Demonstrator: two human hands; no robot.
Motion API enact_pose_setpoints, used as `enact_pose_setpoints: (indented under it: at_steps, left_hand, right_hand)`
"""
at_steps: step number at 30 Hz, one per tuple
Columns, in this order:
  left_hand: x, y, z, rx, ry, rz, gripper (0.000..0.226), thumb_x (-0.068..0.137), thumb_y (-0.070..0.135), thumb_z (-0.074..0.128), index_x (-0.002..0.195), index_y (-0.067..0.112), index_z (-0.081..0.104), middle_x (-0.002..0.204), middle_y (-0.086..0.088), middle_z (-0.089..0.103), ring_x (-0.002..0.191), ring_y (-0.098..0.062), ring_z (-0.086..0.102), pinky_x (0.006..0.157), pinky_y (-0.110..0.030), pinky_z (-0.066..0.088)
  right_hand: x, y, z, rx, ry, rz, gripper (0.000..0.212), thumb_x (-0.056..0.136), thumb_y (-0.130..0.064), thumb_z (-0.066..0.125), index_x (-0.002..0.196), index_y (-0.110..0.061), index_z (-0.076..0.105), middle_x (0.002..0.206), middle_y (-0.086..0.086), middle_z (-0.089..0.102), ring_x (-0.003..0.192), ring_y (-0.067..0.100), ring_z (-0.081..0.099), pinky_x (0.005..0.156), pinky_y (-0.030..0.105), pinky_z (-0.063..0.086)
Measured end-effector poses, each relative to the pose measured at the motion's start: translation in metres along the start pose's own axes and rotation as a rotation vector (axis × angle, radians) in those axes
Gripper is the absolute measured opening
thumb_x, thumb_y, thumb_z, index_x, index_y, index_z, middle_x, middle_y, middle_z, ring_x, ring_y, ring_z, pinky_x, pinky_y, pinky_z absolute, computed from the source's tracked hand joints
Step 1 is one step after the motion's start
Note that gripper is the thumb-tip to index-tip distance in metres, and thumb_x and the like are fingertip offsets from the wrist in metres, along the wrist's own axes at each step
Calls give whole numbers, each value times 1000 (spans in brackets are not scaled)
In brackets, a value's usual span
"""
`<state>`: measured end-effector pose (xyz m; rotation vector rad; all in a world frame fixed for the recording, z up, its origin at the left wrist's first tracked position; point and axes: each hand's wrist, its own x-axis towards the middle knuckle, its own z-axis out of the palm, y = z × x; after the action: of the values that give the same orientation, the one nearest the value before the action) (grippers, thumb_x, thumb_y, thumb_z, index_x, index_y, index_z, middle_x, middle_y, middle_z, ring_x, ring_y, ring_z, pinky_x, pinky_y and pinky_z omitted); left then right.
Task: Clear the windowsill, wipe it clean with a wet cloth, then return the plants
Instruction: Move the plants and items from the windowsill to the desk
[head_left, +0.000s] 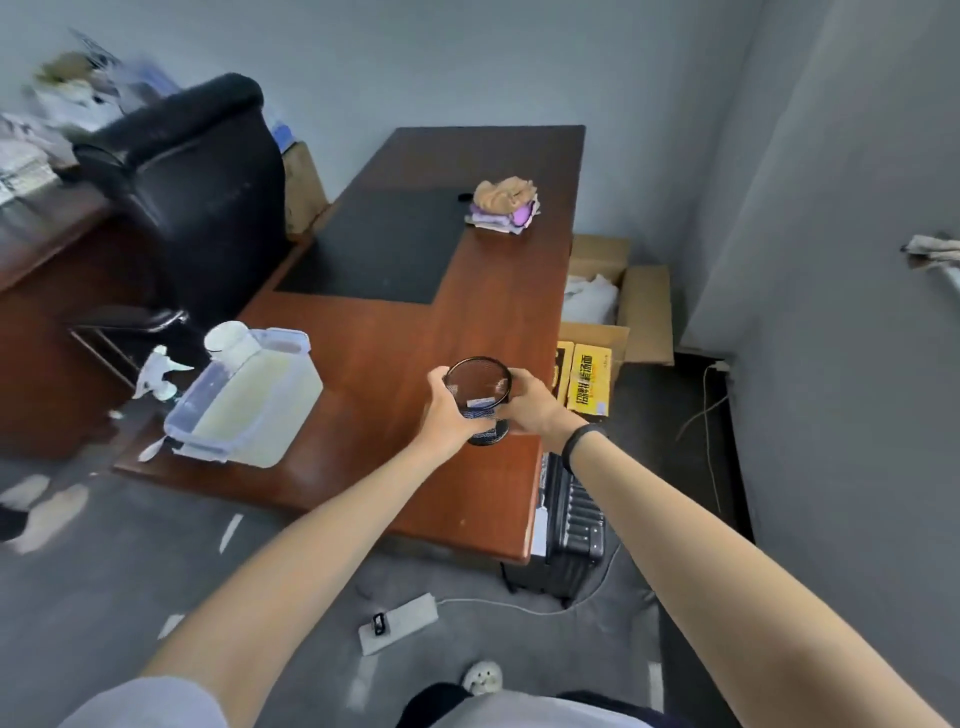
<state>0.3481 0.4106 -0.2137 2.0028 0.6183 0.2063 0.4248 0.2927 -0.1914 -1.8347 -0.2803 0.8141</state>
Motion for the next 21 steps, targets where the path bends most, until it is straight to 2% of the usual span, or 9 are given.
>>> enact_pose_setpoints:
  at_steps: [2,4,5,7,9,10,15,18,21]
  left_hand:
    - [6,-26,-26,34,-12,-20,97,63,17,88,136,16,23,121,-1,47,108,-16,50,91,-30,47]
    - [13,-54,-52,80,-19,-37,99,62,21,88,137,15,25,125,-2,48,111,-17,49,93,-31,46]
    - [15,-65,-63,110,-17,-34,101,60,22,89,138,13,26,129,-4,47,116,-18,48,95,-31,45]
    - [17,-86,-83,158,-13,-47,104,59,24,90,140,10,26,135,-7,42,124,-20,44,97,-28,41]
    - [19,-106,-99,180,-10,-80,105,59,24,90,141,9,26,138,-8,37,127,-20,41,96,-24,37]
    - [18,-114,-106,192,-7,-90,104,59,25,90,140,8,27,138,-9,36,127,-20,41,95,-23,36]
    - [17,-148,-134,229,56,-141,98,59,20,90,135,3,29,132,-13,37,123,-23,43,92,-24,38]
    - [20,-162,-149,254,124,-183,97,60,18,89,135,1,29,131,-15,37,124,-25,42,97,-29,39]
    - [28,-170,-161,286,121,-211,99,62,19,88,136,0,26,133,-16,35,125,-27,43,99,-33,40]
  right_hand:
    - [15,-4,34,40,-51,64,66,83,8,56,142,-12,34,138,16,44,123,33,49,90,39,50]
    - [25,-6,68,84,-64,102,62,86,9,54,141,-10,35,120,12,52,102,28,57,65,29,54]
    - [28,-7,82,88,-64,123,60,87,9,52,141,-10,35,111,9,53,91,24,57,54,23,50]
    - [34,-7,108,85,-85,164,61,88,10,51,143,-10,34,101,7,53,72,16,55,47,19,45]
    - [40,-7,132,66,-122,194,62,87,11,50,143,-8,33,91,4,54,69,10,52,46,14,45]
    - [41,-9,142,64,-139,207,62,87,11,49,143,-8,32,90,4,53,72,13,54,47,15,46]
    - [50,-17,186,87,-197,263,58,89,10,44,143,-11,36,120,11,56,90,19,54,49,16,45]
    - [58,-14,208,114,-220,260,46,92,11,33,134,-1,48,111,15,60,95,24,56,56,18,42]
    - [66,-10,229,138,-223,276,43,93,8,35,131,-3,52,112,14,62,97,17,55,63,19,45]
